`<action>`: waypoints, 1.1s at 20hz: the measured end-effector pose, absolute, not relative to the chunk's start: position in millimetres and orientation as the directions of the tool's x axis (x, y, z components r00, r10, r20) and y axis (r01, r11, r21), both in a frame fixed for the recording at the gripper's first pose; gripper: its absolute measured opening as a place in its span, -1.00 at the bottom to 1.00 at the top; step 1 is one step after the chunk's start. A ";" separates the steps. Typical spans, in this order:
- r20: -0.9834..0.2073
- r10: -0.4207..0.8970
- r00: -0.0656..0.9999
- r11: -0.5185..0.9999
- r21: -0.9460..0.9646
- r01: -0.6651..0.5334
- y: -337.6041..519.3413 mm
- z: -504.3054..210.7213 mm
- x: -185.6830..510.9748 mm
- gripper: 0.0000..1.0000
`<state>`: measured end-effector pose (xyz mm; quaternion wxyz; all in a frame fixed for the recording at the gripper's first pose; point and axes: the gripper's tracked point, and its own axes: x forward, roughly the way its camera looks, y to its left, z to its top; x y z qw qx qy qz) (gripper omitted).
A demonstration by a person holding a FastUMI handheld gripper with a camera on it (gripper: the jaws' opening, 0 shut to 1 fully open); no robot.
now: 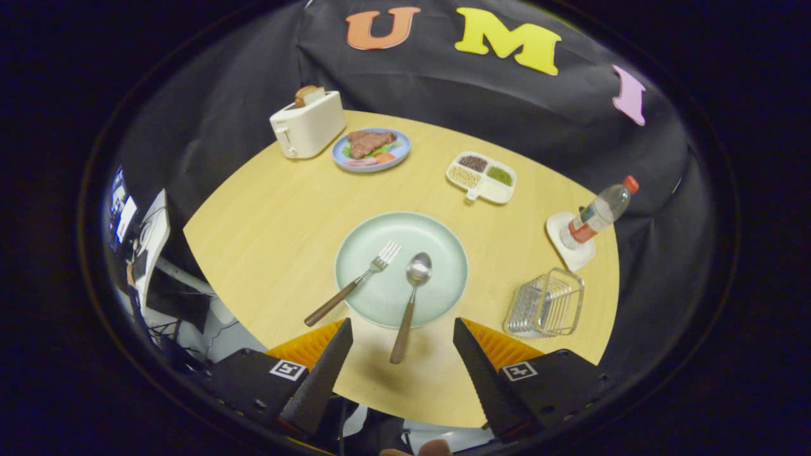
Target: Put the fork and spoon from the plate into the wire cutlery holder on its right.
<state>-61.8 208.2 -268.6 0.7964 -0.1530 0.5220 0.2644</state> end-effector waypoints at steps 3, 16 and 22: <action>-0.946 0.218 0.238 0.837 0.056 -0.545 207.6 -291.6 -64.5 0.91; -0.996 0.078 0.031 0.862 0.052 -0.504 205.9 -375.7 -66.2 0.18; -0.998 0.068 0.010 0.873 0.054 -0.484 206.6 -379.5 -63.4 -0.83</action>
